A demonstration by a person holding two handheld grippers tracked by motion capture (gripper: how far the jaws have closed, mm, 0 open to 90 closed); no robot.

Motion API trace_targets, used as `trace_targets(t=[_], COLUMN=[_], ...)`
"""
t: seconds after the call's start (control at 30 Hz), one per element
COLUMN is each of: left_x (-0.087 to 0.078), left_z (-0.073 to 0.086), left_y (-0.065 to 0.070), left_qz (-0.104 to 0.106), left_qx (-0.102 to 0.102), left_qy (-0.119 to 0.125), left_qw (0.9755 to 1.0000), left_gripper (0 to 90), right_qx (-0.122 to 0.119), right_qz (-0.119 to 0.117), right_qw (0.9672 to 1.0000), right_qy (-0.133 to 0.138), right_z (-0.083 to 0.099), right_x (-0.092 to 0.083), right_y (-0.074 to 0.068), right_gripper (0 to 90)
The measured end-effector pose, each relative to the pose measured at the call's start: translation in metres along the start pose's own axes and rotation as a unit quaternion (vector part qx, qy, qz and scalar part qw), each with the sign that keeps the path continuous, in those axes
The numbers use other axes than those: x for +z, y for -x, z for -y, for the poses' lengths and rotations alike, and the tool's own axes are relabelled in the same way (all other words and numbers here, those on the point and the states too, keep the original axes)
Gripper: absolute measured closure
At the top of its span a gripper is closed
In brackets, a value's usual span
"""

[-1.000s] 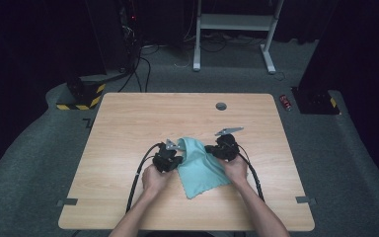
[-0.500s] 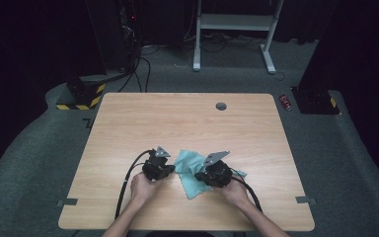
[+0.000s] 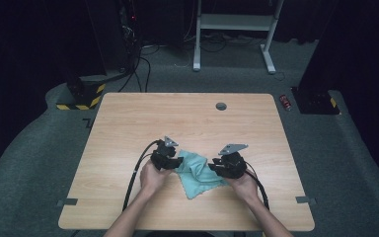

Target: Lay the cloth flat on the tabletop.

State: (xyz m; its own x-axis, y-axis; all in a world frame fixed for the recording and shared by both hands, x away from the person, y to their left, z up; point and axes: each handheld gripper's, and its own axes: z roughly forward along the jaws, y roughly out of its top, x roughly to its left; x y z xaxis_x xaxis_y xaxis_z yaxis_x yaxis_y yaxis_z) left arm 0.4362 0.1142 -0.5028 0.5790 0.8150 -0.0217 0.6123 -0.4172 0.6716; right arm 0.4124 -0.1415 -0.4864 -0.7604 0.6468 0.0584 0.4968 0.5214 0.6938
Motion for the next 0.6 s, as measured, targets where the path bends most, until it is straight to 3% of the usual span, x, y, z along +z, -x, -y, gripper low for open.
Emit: trace_targets(t=[0.17,0.4,0.5,0.6], left_x=[0.013,0.01,0.006,-0.008], left_z=[-0.002,-0.002,-0.001,0.001], left_y=[-0.002,-0.002,-0.002,-0.005], left_qz=[-0.002,-0.003,-0.003,-0.005], left_qx=[-0.016,0.012,0.017,0.02], left_qy=[-0.004,-0.013,-0.014,0.005], left_qw=[0.9999,0.9998,0.9997,0.9998], left_gripper=[63.4,88.6,89.8,89.9], right_qx=[-0.012,-0.032,-0.036,-0.042], right_qz=[-0.01,-0.022,-0.016,-0.01], right_qw=[0.9999,0.999,0.9991,0.9991], right_qy=[-0.006,-0.025,-0.014,-0.001], right_z=[0.003,0.003,0.002,0.001], right_x=[0.007,0.019,0.016,0.01], right_y=[-0.003,-0.006,-0.009,-0.011], right_gripper=[62.7,86.5,88.7,89.0])
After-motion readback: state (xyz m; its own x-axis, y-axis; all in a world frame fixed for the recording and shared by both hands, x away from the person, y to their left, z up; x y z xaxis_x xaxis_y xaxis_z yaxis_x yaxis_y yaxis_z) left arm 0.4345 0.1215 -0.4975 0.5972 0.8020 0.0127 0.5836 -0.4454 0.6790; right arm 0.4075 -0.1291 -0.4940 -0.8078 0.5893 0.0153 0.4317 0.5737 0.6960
